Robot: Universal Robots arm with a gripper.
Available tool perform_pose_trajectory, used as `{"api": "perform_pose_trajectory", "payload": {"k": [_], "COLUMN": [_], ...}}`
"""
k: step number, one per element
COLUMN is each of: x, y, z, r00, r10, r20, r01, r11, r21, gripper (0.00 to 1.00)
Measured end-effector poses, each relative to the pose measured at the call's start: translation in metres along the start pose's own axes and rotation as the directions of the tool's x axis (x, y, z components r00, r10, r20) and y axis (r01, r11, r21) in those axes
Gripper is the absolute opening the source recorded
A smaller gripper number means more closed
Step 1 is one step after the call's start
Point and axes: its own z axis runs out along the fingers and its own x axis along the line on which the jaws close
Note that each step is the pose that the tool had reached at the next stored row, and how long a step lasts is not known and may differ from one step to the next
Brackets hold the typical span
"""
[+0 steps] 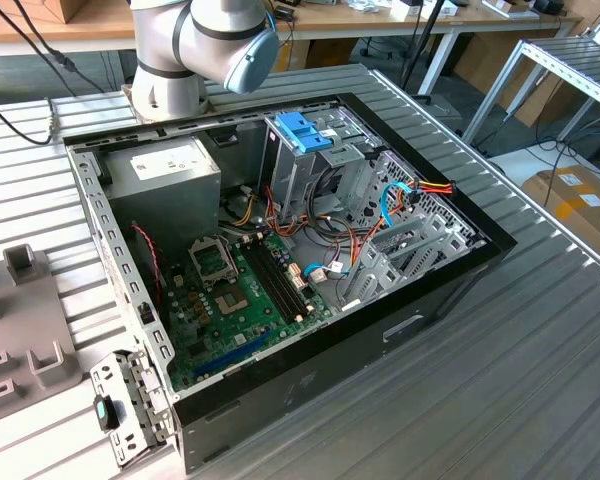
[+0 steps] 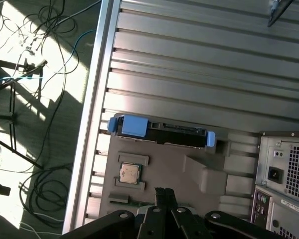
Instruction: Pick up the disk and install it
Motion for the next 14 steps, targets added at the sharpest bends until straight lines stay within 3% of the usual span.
{"api": "perform_pose_trajectory", "payload": {"k": [14], "x": [0.0], "y": [0.0], "z": [0.0], "r00": [0.9983], "r10": [-0.059], "r20": [-0.0025], "r01": [0.059], "r11": [0.9983], "r21": [-0.0015], "gripper": [0.11]}}
